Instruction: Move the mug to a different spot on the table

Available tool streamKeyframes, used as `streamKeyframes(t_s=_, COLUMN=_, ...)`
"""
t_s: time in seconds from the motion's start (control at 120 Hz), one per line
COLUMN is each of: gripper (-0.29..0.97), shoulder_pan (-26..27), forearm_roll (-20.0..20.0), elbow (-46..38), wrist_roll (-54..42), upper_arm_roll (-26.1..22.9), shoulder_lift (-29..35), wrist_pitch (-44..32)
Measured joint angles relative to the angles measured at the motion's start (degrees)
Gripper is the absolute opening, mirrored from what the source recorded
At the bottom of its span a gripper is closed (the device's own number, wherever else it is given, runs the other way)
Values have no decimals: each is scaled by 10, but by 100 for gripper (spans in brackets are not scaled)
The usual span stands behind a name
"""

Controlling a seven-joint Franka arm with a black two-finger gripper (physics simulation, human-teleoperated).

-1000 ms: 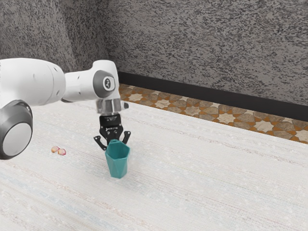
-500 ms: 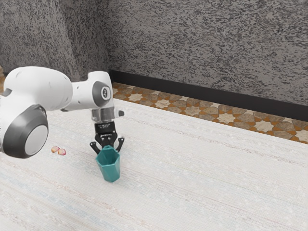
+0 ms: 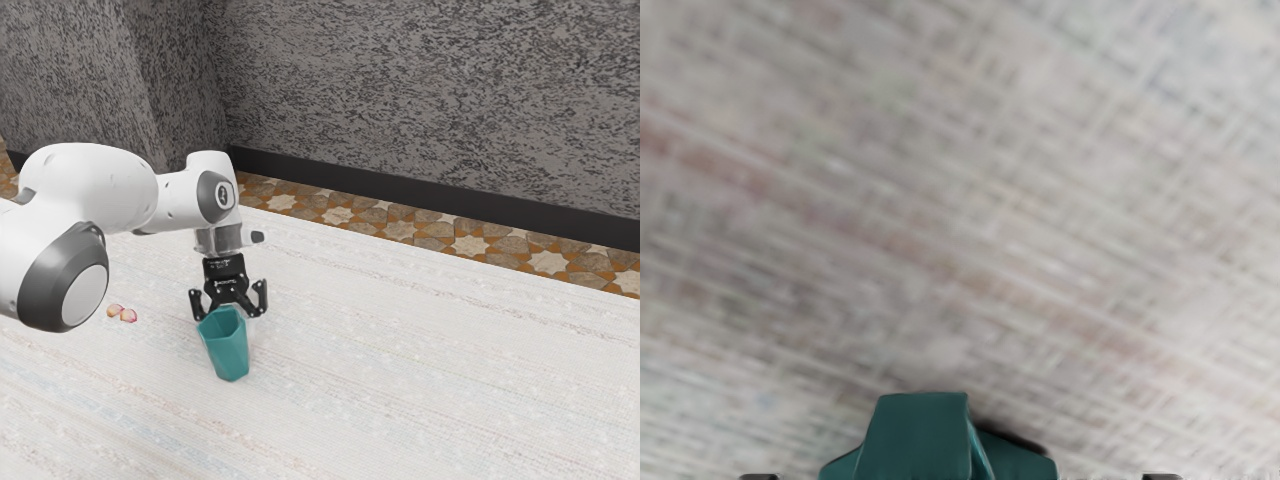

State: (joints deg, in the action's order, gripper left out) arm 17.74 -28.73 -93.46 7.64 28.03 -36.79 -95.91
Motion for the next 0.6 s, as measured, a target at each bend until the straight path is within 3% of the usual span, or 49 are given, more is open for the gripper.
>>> streamKeyframes(t_s=0.242, gripper=61, shoulder_pan=-1, forearm_roll=6, elbow=49, wrist_roll=-20, upper_arm_roll=13, shoulder_lift=-5, wrist_pitch=-16)
streamKeyframes(t_s=0.375, gripper=64, shoulder_pan=0, forearm_roll=42, elbow=97, wrist_roll=-33, upper_arm_roll=18, shoulder_lift=9, wrist_pitch=-28)
streamKeyframes(t_s=0.442, gripper=65, shoulder_pan=2, forearm_roll=89, elbow=101, wrist_roll=-44, upper_arm_roll=-7, shoulder_lift=69, wrist_pitch=-32)
streamKeyframes(t_s=0.558, gripper=66, shoulder_pan=5, forearm_roll=183, elbow=4, wrist_roll=-69, upper_arm_roll=-96, shoulder_lift=274, wrist_pitch=-25)
streamKeyframes(t_s=0.6, gripper=67, shoulder_pan=6, forearm_roll=210, elbow=-21, wrist_roll=-77, upper_arm_roll=-121, shoulder_lift=320, wrist_pitch=-21)
